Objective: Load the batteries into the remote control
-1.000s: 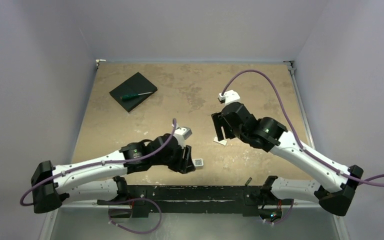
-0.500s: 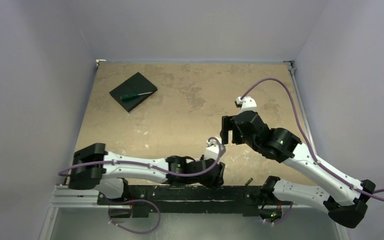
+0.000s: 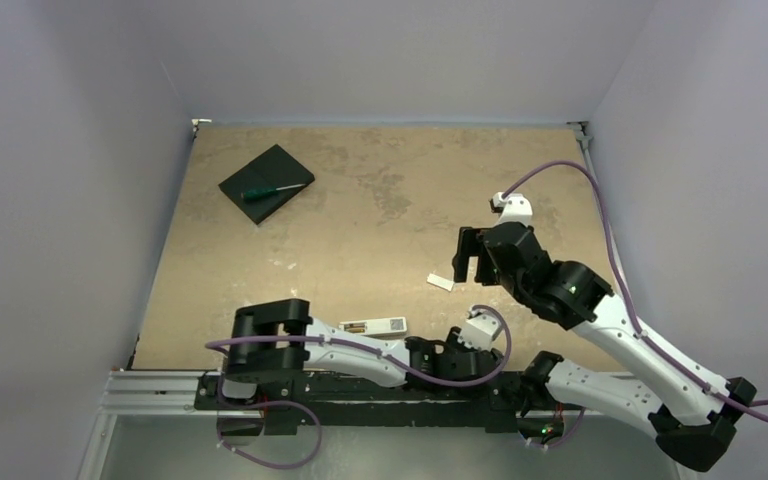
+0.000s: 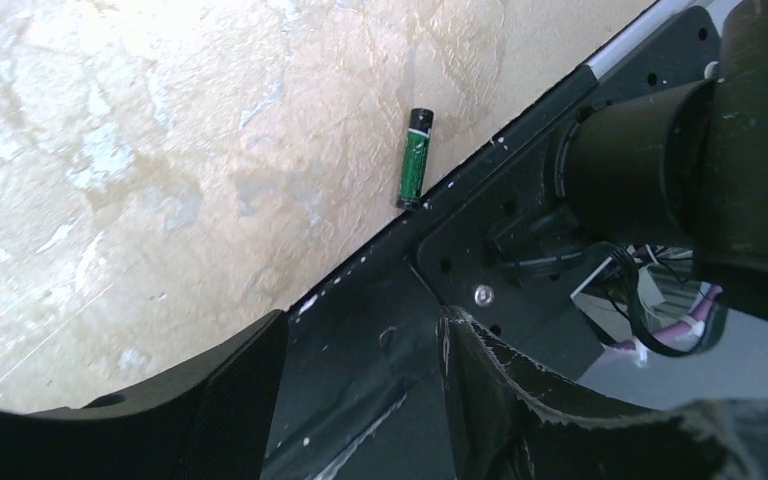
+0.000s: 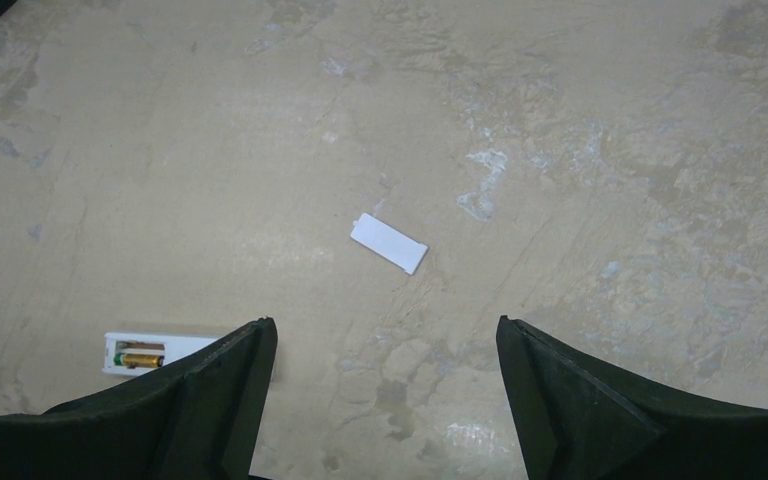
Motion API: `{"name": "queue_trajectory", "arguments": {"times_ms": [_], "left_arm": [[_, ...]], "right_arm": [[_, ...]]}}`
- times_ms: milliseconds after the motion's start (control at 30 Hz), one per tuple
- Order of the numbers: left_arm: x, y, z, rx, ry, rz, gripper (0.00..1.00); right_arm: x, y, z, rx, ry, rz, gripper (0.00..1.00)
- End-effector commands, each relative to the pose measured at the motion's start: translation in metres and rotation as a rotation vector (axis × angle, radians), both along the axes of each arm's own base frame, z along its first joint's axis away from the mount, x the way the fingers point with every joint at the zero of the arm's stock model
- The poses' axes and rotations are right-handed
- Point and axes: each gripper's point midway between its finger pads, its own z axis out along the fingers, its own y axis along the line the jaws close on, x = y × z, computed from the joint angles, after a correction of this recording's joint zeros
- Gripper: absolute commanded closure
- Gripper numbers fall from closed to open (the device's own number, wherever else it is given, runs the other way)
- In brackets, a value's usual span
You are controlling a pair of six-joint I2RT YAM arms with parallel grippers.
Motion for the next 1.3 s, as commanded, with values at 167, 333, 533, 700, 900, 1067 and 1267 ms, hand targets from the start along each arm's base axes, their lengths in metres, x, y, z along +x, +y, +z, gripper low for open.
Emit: {"name": "queue_trajectory", "arguments": {"times_ms": [167, 333, 533, 700, 900, 1067, 1267], "left_arm": [[0.014, -0.041, 0.001, -0.009, -0.139, -0.053, 0.43], [0.022, -0.050, -0.005, 0.001, -0.154, -0.057, 0.44], [0.030, -0.061, -0.011, -0.013, -0.141, -0.070, 0.46], [0.038, -0.066, -0.022, -0.006, -0.114, -0.082, 0.48], [0.039, -0.071, -0.029, 0.004, -0.105, -0.107, 0.51], [0.033, -0.063, -0.044, 0.042, -0.083, -0.128, 0.56], [0.020, -0.043, -0.061, 0.121, -0.099, -0.158, 0.58]], "right_arm": [[0.006, -0.007, 0.012, 0.052, -0.064, -0.017, 0.10], [0.004, -0.008, 0.014, 0.057, -0.069, -0.005, 0.09], [0.003, -0.009, 0.013, 0.058, -0.073, 0.003, 0.09], [0.002, -0.009, 0.012, 0.057, -0.074, 0.011, 0.09], [0.002, -0.007, 0.011, 0.055, -0.072, 0.020, 0.09], [0.003, -0.007, 0.010, 0.052, -0.069, 0.020, 0.09], [0.005, -0.005, 0.011, 0.054, -0.071, 0.020, 0.09]]}}
